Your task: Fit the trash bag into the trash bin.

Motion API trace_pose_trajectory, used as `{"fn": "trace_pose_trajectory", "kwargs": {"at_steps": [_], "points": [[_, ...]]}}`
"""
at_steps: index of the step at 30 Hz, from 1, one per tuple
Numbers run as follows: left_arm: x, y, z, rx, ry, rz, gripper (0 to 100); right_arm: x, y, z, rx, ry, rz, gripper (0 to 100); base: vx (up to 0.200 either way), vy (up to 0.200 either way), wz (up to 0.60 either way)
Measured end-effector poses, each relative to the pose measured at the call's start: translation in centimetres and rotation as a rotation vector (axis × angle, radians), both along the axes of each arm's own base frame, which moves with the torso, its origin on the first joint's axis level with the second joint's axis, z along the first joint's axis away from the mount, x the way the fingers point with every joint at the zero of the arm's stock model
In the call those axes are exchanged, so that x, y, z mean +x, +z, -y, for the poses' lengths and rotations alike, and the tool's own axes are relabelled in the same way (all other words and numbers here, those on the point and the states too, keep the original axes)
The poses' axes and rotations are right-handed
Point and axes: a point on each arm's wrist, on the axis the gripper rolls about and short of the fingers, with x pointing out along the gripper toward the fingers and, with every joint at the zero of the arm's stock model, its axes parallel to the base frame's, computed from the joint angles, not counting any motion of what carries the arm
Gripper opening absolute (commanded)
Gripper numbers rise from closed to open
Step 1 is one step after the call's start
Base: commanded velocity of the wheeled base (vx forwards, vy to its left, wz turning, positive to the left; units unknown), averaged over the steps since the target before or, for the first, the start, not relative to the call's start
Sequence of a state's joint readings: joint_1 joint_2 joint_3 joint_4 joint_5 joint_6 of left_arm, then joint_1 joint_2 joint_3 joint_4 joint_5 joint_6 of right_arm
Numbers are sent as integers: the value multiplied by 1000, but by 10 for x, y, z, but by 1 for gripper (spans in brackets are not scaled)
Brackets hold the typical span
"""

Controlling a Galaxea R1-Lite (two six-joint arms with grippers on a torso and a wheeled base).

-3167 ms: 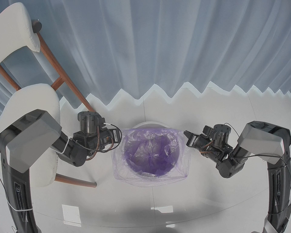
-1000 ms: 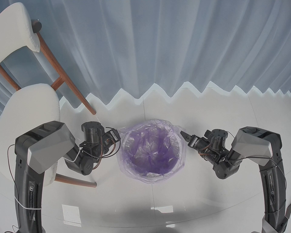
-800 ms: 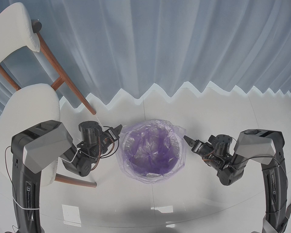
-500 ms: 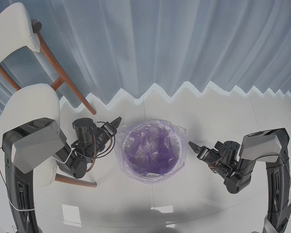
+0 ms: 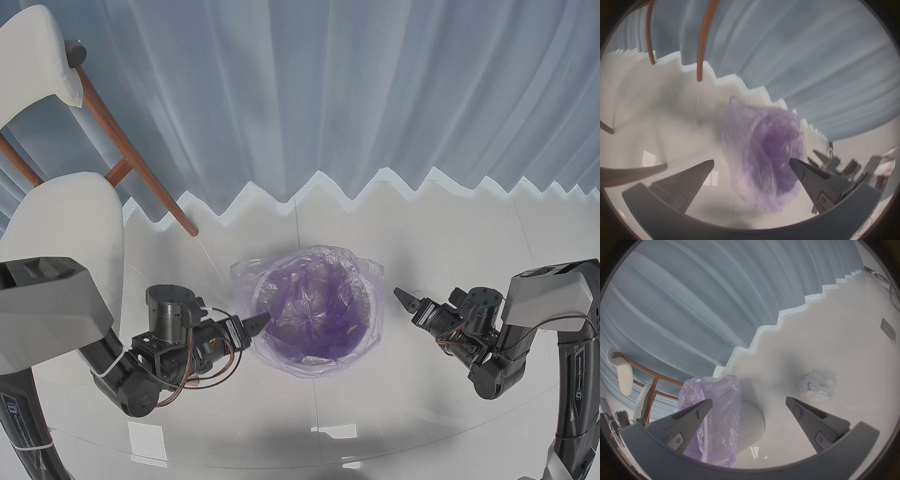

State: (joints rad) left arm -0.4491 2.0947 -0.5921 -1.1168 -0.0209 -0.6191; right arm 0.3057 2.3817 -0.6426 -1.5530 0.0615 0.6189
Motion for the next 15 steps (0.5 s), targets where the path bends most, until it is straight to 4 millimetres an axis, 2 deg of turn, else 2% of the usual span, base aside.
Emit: {"fn": "trace_pose_trajectory", "kwargs": {"at_steps": [4,9,10,15], "points": [[-14,-2,8,41,-81,-46,100,-2,1,0,-3,-6,-2,100,0,0,0],[-15,0,13,42,-104,-46,100,-3,1,0,-5,-13,-3,100,0,0,0],[-14,0,14,41,-104,-42,0,-3,1,0,-4,-13,-2,100,0,0,0],[-12,-3,15,47,-98,-50,0,-3,1,0,-5,-14,-2,100,0,0,0]]}}
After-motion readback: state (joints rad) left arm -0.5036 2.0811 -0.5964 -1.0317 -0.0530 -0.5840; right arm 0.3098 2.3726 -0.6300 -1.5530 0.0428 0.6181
